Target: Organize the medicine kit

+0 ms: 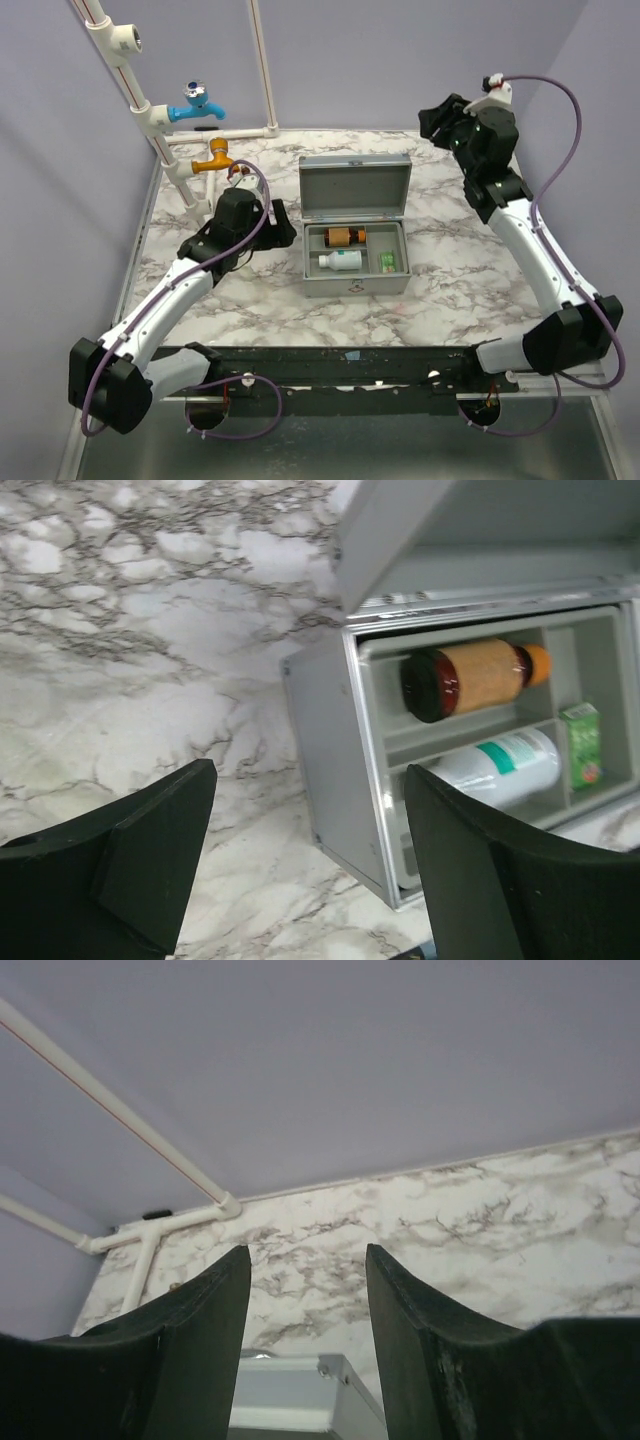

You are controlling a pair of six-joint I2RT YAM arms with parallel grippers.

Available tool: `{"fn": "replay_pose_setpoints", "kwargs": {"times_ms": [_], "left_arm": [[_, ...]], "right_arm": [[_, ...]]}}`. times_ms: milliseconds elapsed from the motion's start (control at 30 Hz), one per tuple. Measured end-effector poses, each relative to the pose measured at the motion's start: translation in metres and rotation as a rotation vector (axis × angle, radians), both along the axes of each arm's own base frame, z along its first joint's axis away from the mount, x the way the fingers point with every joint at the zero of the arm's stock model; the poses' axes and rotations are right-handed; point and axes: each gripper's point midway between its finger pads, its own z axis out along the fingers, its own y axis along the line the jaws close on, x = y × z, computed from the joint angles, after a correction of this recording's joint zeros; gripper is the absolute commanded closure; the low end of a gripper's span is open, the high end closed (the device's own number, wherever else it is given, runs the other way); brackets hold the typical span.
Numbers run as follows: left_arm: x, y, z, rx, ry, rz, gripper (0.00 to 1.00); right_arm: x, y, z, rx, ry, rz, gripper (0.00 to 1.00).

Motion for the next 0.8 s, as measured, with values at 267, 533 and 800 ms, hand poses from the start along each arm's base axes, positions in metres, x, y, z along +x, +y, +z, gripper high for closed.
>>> {"fn": "replay_pose_setpoints", "kwargs": {"times_ms": [267,533,800], "left_arm": [[-0.02,-0.038,0.036,-0.182,-0.056,-0.206,0.21],[-0.03,-0.068,0.052,-0.314,-0.077,-0.37,0.22],[-0.022,-0.085,0.043,-0.363,-0.047,-0.427,0.23]], "right_arm": [[0.064,0.053,0.023,-0.088,0.066,0.223,0.47],[0.094,0.087,-0.056,-0.146,0.313,0.401,0.49],[0.08,0.11,-0.11,-0.167,0.487,0.539,0.49]]}}
